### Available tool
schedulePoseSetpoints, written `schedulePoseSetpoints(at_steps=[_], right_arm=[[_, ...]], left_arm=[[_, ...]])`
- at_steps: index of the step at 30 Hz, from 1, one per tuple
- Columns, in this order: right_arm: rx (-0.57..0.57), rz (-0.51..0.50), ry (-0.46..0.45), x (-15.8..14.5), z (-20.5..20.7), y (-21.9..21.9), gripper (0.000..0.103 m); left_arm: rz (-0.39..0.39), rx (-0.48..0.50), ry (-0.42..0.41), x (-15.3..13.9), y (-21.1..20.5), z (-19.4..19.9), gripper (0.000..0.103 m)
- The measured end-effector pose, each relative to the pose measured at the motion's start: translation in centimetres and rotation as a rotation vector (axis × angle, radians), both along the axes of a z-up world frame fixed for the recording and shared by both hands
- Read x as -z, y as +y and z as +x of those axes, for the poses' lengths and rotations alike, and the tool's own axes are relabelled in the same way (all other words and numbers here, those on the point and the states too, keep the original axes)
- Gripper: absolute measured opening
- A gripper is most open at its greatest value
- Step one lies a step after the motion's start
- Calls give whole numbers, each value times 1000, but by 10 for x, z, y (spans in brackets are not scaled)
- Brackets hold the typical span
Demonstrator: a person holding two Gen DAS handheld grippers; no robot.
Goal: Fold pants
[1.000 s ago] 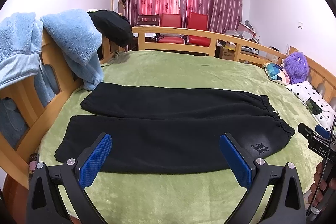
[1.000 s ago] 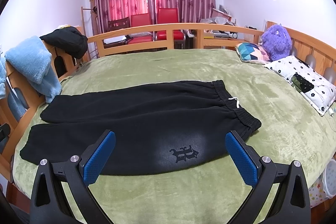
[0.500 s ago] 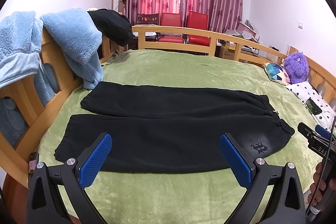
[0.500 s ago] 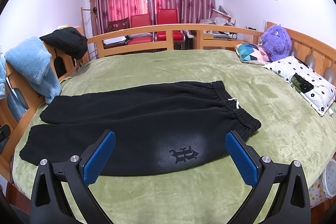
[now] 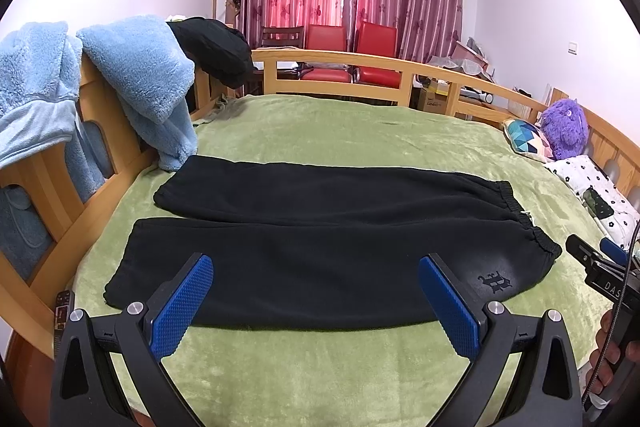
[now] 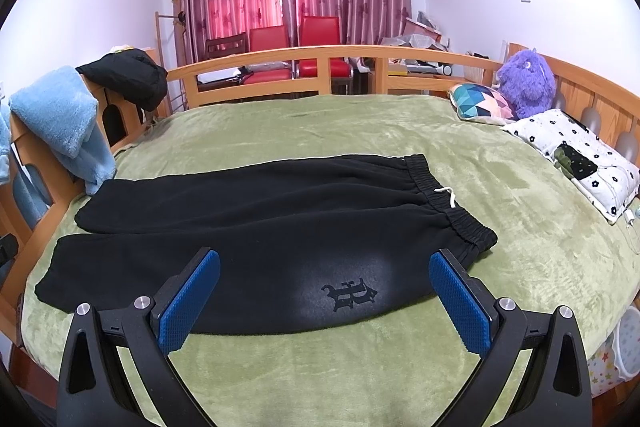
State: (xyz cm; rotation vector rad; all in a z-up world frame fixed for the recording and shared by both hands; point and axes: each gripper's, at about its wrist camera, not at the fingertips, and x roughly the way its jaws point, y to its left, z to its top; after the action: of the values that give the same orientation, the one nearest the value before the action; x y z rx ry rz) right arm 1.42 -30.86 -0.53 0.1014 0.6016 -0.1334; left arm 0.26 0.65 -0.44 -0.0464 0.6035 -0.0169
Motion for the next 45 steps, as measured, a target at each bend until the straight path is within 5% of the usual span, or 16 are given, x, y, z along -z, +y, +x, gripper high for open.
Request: schedulePoseSetpoints(at_steps=[24, 30, 40, 45], right_arm=[[-11, -6, -7, -2, 5, 4, 103], [-29, -4, -6, 18, 12, 3, 103], [-17, 19, 50, 62, 42, -24, 101], [5, 27, 183, 96, 65, -47, 92]], left_arm=[[1, 3, -1, 0, 0, 1, 103], [4, -3, 5, 6, 2, 8, 103], [3, -18, 98, 64, 14, 51, 103], [-29, -70, 168, 99, 33, 75, 103]])
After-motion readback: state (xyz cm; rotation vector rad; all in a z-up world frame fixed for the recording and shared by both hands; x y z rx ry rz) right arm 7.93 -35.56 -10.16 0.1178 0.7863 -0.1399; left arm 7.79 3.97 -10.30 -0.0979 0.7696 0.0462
